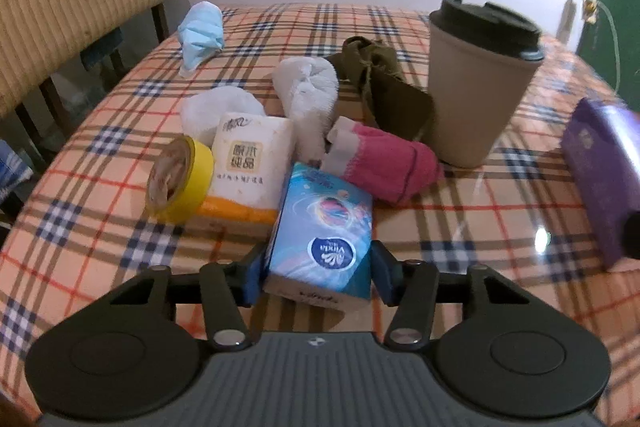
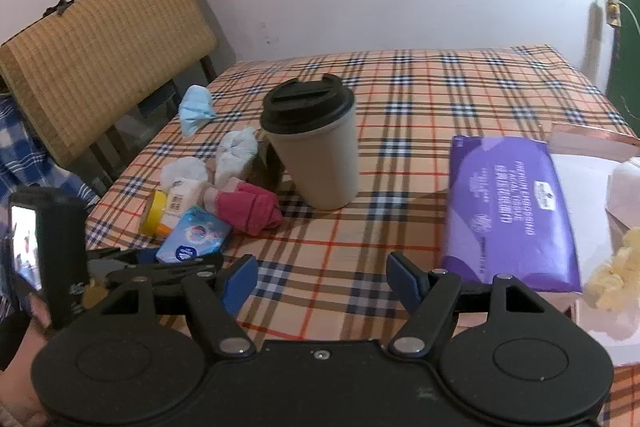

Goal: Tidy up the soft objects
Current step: 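Grasp the blue Vinda tissue pack with the left tool, then grasp the pink cloth with the right tool while left tool holds the tissue pack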

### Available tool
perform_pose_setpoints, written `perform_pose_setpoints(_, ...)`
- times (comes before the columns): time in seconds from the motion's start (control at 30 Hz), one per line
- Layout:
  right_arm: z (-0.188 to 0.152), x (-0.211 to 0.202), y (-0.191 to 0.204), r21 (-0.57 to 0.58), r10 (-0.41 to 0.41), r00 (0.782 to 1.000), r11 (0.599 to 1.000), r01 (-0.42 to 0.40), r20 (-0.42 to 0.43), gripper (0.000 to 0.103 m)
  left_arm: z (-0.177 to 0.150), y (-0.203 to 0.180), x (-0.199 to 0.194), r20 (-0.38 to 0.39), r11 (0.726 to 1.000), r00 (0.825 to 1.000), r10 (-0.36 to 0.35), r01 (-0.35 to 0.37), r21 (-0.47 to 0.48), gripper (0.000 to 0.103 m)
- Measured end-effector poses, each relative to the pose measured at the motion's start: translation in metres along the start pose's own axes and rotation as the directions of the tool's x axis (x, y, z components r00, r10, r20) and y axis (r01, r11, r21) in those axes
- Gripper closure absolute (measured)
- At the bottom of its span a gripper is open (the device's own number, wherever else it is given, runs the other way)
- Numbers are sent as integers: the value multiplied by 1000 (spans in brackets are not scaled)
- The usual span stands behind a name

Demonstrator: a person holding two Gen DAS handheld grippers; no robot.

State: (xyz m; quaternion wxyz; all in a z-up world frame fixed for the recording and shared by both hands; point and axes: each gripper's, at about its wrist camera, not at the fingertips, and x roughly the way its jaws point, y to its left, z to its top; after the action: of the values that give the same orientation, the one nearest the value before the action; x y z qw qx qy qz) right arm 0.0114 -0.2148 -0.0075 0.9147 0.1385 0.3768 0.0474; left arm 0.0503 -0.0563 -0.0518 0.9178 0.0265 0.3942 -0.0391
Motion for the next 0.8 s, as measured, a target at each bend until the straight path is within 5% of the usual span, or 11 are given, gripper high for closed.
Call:
perform_pose_setpoints(0.4,14,62,39,-36,126,992,991,-127,-26,19,-21,48,-68,46,990,999,-22,28,-141,50)
perform_pose_setpoints(0.8,29,137,70,0,40,997,999,-40,-59,11,-16,72,-69,64,973,997,-31,45,-227,50)
